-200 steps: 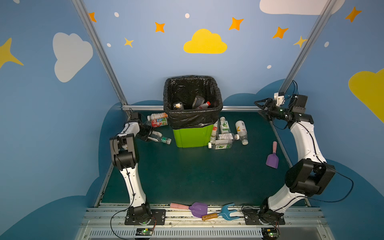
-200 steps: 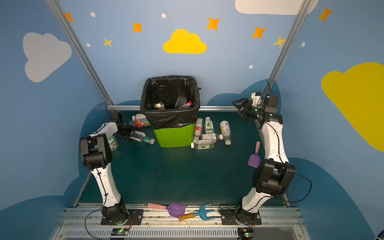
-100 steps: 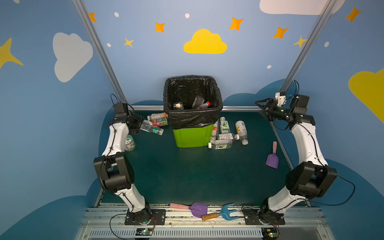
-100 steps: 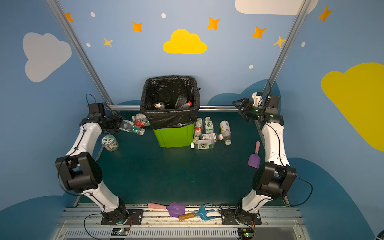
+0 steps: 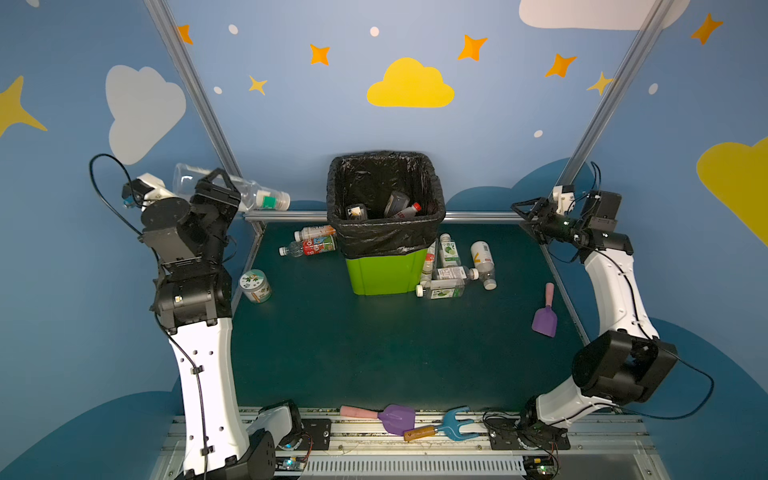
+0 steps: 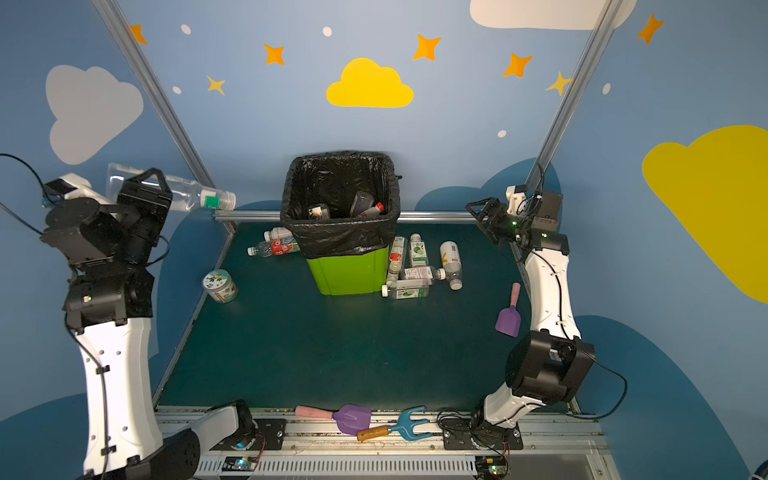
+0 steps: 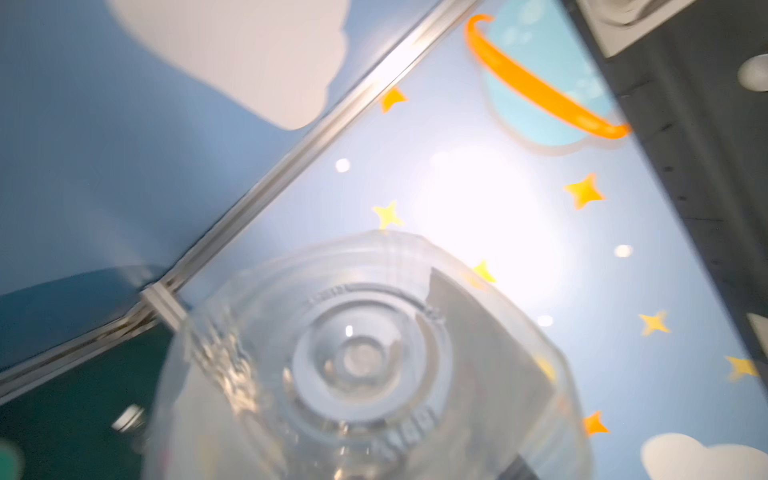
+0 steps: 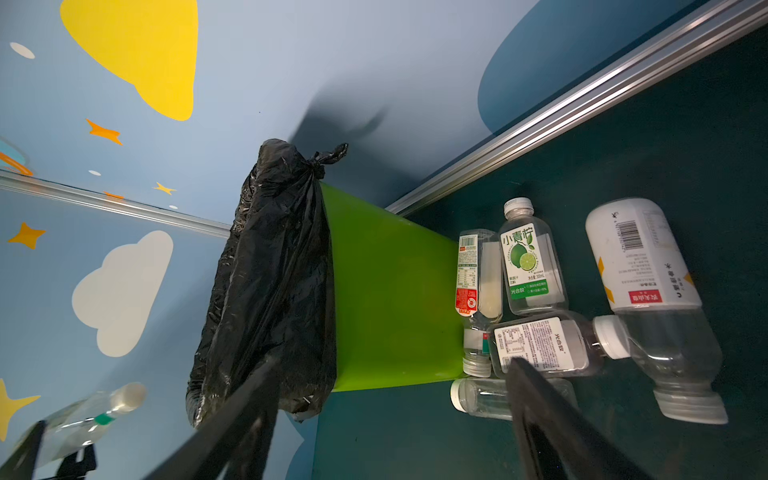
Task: Throw the plastic bottles in the bin
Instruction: 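Swing the clear bottle over the bin and open the left gripper, then lower the left arm back while the right gripper descends onto the white barcode bottle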
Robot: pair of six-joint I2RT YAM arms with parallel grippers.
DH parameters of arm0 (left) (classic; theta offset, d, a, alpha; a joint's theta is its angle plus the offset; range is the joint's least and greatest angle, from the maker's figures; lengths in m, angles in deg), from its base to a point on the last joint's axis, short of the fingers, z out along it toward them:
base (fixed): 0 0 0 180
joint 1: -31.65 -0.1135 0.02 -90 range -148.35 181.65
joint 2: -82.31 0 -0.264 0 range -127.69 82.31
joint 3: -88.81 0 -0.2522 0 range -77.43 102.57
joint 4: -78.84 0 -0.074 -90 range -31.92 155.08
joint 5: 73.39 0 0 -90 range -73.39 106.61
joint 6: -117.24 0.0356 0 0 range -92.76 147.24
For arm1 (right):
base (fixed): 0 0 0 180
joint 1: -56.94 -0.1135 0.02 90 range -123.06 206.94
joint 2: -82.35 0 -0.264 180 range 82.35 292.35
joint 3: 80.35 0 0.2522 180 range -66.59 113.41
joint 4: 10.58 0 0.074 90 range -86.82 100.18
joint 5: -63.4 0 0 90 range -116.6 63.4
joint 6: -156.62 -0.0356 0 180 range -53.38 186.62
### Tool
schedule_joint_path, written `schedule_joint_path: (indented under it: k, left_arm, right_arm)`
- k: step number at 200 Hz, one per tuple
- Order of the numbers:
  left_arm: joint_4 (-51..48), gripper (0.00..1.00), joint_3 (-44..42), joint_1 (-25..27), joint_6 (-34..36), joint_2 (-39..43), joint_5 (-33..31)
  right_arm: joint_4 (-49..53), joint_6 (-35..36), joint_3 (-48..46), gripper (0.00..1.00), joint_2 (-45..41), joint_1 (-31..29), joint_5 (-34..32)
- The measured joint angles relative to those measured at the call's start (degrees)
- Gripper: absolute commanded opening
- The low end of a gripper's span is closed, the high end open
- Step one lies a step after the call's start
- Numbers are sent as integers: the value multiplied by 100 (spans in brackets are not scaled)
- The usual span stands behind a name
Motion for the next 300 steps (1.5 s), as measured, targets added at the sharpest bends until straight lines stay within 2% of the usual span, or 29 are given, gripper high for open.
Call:
schedule_joint_path:
  k: [14,29,34,42,47,63,70,76,84,95,114,128,156,181,207,259,277,300]
  left_arm:
    - [-9,56,822,557,155,-520,81]
    - [-219,58,2059,1263,422,-1421,210]
    - [-409,67,2564,1482,522,-1790,234]
    - [-704,90,3477,1792,693,-2428,297]
    - [-968,99,4120,1961,817,-2896,317]
    - [-1974,100,6452,2341,1045,-4520,389]
    - [-2319,100,7064,2417,1097,-4979,393]
    - [-2555,100,7160,2441,1141,-5149,393]
    - [-2820,100,6848,2450,1207,-5128,358]
    - [-2953,100,5952,2446,1316,-4798,289]
    - [-2964,100,4085,2422,1552,-3746,-26]
    - [-2940,100,3141,2378,1740,-2879,-339]
    - [-2883,100,2236,1965,1930,-1248,-697]
    - [-2922,100,1506,1432,1910,-282,-686]
    - [-2931,100,35,1239,1803,142,-374]
    - [-2345,100,-4286,1296,868,507,503]
    - [-2190,100,-5112,1451,584,981,553]
    - [-1961,100,-5469,1598,400,1366,555]
  right_arm:
    - [-28,-28,0,84,0,-13,-7]
    - [-46,-66,0,84,0,-57,-9]
    - [-46,-76,0,84,0,-72,-13]
    - [-46,-83,2,84,0,-103,-15]
    - [-44,-85,2,84,0,-127,-17]
    - [-44,-87,2,84,0,-199,-17]
    - [-39,-83,2,84,-4,-205,-17]
    - [-31,-79,2,85,-11,-219,-20]
    - [0,-66,-4,85,-37,-238,-28]
    - [63,-28,-33,85,-111,-247,-57]
    - [164,68,-120,85,-323,-249,-136]
    - [219,87,-190,85,-470,-249,-166]
    - [286,188,-247,84,-555,-249,-254]
    - [507,396,-264,84,-514,-254,-420]
    - [1029,835,-144,84,-258,-330,-822]
    - [1814,1665,-85,84,575,-752,-2087]
    - [2011,1891,83,84,1025,-866,-2455]
    - [2262,2096,509,84,1687,-922,-2791]
